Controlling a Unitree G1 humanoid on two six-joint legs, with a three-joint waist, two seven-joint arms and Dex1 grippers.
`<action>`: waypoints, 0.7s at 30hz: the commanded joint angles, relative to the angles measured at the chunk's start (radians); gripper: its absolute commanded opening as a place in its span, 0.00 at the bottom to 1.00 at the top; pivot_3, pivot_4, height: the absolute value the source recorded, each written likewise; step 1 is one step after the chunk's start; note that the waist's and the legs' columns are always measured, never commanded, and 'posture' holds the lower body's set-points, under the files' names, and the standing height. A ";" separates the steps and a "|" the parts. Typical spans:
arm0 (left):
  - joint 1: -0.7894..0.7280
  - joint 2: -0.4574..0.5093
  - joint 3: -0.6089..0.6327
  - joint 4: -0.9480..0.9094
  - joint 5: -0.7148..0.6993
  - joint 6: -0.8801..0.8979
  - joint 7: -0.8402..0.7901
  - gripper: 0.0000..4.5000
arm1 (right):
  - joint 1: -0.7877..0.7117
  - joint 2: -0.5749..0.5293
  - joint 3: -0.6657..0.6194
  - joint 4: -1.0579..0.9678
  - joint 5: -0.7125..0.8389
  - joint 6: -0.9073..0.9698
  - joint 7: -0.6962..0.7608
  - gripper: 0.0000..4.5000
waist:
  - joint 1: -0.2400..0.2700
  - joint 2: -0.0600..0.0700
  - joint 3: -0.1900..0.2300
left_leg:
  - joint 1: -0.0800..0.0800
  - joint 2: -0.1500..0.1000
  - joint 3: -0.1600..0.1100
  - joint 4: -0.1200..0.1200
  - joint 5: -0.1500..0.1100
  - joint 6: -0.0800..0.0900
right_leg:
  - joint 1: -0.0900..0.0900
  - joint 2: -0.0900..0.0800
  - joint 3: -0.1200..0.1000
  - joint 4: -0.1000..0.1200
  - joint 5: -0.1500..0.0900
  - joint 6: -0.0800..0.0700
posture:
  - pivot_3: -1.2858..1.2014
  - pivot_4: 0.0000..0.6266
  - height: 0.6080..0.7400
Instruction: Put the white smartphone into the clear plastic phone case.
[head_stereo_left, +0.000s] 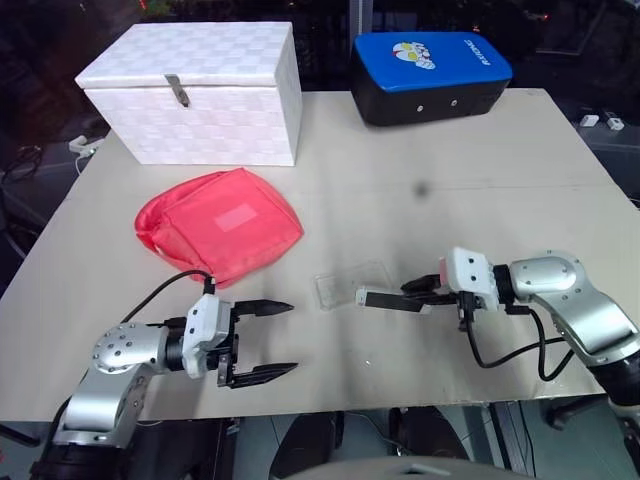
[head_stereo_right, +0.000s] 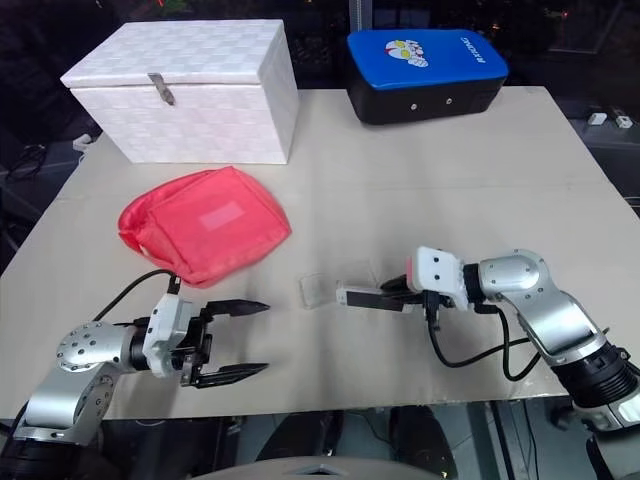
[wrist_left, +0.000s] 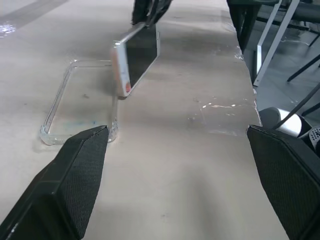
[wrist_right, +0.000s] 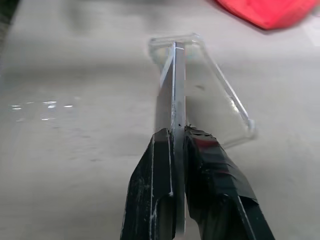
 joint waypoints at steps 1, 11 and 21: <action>-0.012 -0.004 -0.003 -0.007 0.003 -0.011 0.009 1.00 | -0.014 -0.027 0.040 0.102 -0.030 0.158 0.036 0.01 | 0.002 0.000 0.000 | 0.000 0.000 0.000 0.000 0.000 0.000 | 0.000 0.000 0.000 0.000 0.000 0.000 | 0.52 0.24 1.00; 0.004 -0.006 0.006 -0.034 0.013 0.013 0.066 1.00 | -0.047 -0.085 -0.032 0.218 -0.008 0.223 0.077 0.01 | -0.005 0.003 0.002 | -0.008 0.000 -0.001 -0.005 0.001 -0.005 | -0.007 0.000 -0.002 -0.002 0.000 0.000 | 0.52 0.24 1.00; -0.272 -0.024 -0.111 -0.063 0.103 0.409 0.379 1.00 | 0.055 -0.015 -0.148 -0.171 0.157 0.306 -0.007 0.63 | -0.001 0.007 0.005 | -0.019 0.000 -0.003 0.000 0.002 -0.005 | -0.017 0.000 -0.004 0.002 0.000 0.000 | 0.52 0.24 1.00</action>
